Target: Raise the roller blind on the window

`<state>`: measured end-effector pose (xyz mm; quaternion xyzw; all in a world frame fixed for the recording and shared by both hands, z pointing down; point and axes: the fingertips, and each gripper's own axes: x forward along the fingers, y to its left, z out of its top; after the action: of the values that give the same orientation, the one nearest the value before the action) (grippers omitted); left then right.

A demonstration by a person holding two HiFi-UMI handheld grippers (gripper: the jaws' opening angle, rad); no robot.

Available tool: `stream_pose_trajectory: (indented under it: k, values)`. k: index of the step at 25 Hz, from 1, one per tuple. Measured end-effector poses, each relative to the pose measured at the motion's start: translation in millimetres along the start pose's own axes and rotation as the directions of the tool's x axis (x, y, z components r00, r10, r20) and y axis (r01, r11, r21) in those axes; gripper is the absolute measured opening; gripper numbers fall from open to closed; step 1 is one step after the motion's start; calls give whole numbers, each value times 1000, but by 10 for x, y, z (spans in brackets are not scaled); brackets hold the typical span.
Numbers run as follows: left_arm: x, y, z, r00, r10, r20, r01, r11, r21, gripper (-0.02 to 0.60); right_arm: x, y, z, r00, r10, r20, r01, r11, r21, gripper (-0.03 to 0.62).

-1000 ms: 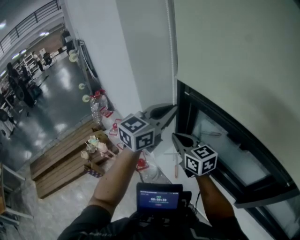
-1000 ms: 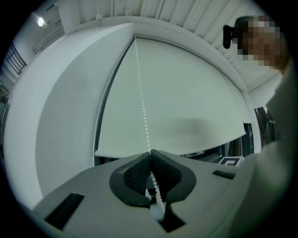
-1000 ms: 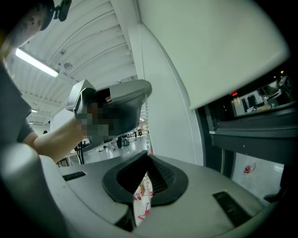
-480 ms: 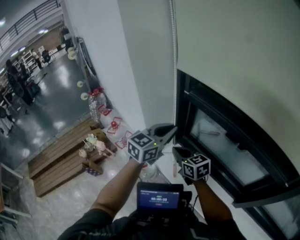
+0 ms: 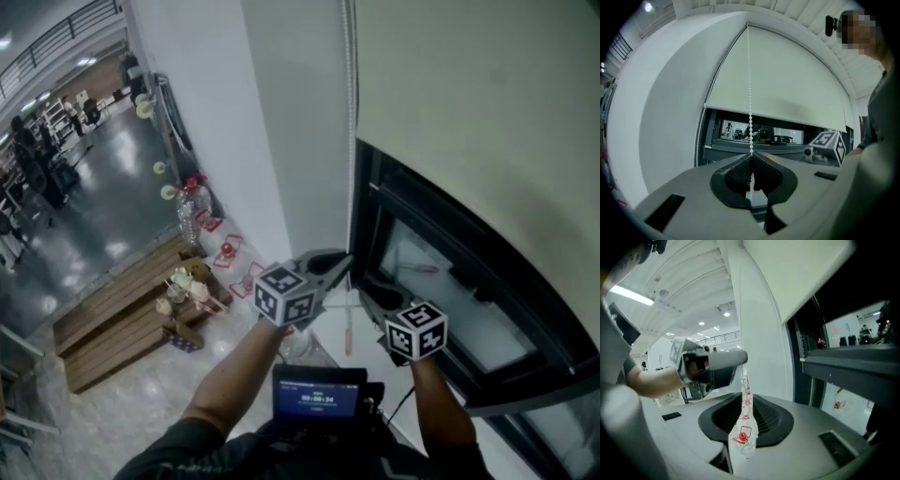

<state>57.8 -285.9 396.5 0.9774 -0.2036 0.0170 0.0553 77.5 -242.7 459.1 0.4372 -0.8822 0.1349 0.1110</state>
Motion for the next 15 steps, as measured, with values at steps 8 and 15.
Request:
stream_pose_trajectory:
  k: [8,15]
  values:
    - [28,-36,-33,1000,-12,4,12,1000,22,6,-276,165,1463,966,71,248,-37,990,-139,89]
    - [28,-119,-26,1000,-26,-8,27,999,28,6,-156,227,1963,947,76,312,-22,984,-175,89]
